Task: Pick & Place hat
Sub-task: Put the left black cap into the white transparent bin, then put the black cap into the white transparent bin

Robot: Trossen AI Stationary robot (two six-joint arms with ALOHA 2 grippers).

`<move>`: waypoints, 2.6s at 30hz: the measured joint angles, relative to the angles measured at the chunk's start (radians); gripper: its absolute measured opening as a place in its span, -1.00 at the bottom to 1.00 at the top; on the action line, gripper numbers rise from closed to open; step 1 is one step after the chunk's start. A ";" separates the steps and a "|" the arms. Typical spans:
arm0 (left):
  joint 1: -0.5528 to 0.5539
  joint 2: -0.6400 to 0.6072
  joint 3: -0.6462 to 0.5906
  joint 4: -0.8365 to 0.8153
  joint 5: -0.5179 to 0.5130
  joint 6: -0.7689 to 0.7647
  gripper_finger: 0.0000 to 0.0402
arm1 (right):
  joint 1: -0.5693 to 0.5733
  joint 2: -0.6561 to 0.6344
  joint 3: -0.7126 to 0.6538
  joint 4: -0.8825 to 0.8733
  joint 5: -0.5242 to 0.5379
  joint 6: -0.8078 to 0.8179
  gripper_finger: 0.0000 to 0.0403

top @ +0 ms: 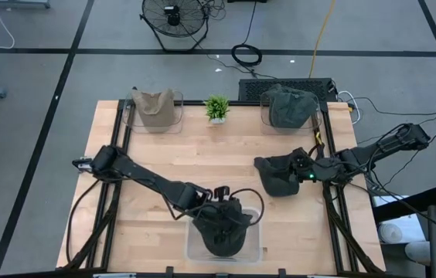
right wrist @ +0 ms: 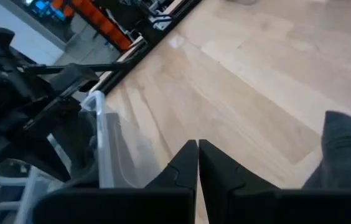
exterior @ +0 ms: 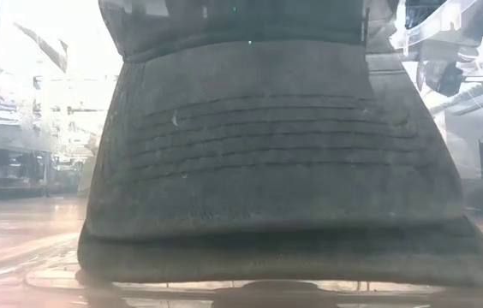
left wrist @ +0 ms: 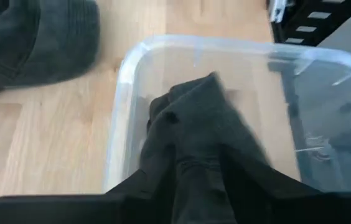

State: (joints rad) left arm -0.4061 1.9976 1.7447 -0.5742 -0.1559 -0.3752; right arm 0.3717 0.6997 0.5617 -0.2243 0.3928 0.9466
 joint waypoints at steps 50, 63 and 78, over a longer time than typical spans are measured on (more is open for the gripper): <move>0.448 -0.410 -0.001 -0.226 0.249 0.206 -0.35 | -0.438 0.508 0.228 -0.539 -0.422 -0.698 -0.12; 0.498 -0.410 -0.001 -0.358 0.343 0.330 -0.35 | -0.438 0.593 0.182 -0.503 -0.451 -0.489 -0.19; 0.497 -0.435 -0.003 -0.518 0.282 0.324 -0.35 | -0.341 0.579 0.169 -0.284 -0.372 -0.042 -0.94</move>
State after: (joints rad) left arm 0.0910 1.5629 1.7420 -1.0923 0.1262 -0.0512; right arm 0.0307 1.2789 0.7311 -0.5082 0.0212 0.9045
